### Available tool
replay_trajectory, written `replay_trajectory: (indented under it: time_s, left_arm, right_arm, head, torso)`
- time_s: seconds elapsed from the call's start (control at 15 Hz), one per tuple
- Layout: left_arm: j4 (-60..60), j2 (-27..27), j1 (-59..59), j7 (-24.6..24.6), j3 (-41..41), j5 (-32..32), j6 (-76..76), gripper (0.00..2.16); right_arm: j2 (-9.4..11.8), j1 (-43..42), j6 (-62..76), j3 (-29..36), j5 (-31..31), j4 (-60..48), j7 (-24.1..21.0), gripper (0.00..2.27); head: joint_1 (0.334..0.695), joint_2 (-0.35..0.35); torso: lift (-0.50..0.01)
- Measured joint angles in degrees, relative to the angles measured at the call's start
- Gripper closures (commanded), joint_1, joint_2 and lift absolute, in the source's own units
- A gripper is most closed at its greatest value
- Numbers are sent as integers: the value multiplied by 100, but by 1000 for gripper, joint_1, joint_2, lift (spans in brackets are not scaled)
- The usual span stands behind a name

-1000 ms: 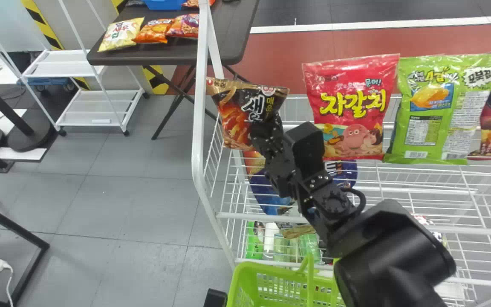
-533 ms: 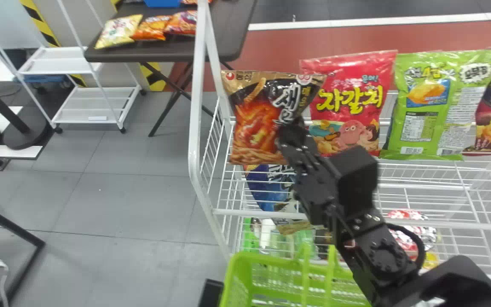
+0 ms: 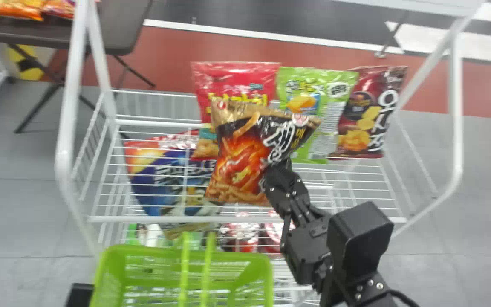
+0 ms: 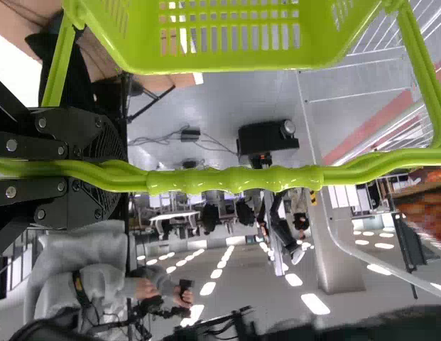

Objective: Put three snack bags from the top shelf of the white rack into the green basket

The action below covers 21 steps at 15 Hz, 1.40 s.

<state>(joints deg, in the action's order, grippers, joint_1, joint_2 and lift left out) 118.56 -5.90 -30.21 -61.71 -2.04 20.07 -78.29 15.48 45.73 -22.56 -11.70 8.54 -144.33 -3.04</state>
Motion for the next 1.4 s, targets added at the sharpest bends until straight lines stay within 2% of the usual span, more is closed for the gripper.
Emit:
replay_trajectory:
  time_s: [0.2,0.47,0.67,1.0,1.07,1.13,1.2,1.27,1.4]
  left_arm:
    - [2,4,-54,85,20,-2,149,2148]
    - [50,38,-255,109,106,-3,427,2148]
    - [56,63,-268,90,107,-3,449,2148]
    - [212,73,-322,74,59,-3,322,2148]
    - [285,72,-345,74,48,-3,252,2148]
    - [371,72,-376,77,38,-3,182,2148]
    - [430,72,-395,80,31,-3,108,2148]
    - [456,71,-402,82,31,-3,61,2148]
    - [467,71,-407,92,44,-5,14,2148]
  right_arm:
    - [101,688,-363,353,-21,-417,106,2101]
    - [321,807,-2138,268,-496,-601,164,2101]
    - [331,820,-2845,75,-960,-545,359,2101]
    - [298,431,-3332,-475,-1330,-106,428,2074]
    - [288,307,-3332,-559,-1357,28,427,1754]
    - [272,166,-3324,-633,-1372,171,427,1008]
    - [253,42,-3316,-677,-1374,294,427,110]
    - [242,-51,-3325,-696,-1373,387,427,-2]
    - [235,-178,-3510,-686,-1318,491,425,16]
  head:
    - [695,-350]
    - [695,-350]
    - [695,-350]
    - [695,-350]
    - [695,-350]
    - [695,-350]
    - [695,-350]
    - [695,-350]
    - [695,-350]
  torso:
    - [0]
    - [0]
    - [0]
    - [0]
    - [0]
    - [0]
    - [0]
    - [0]
    - [0]
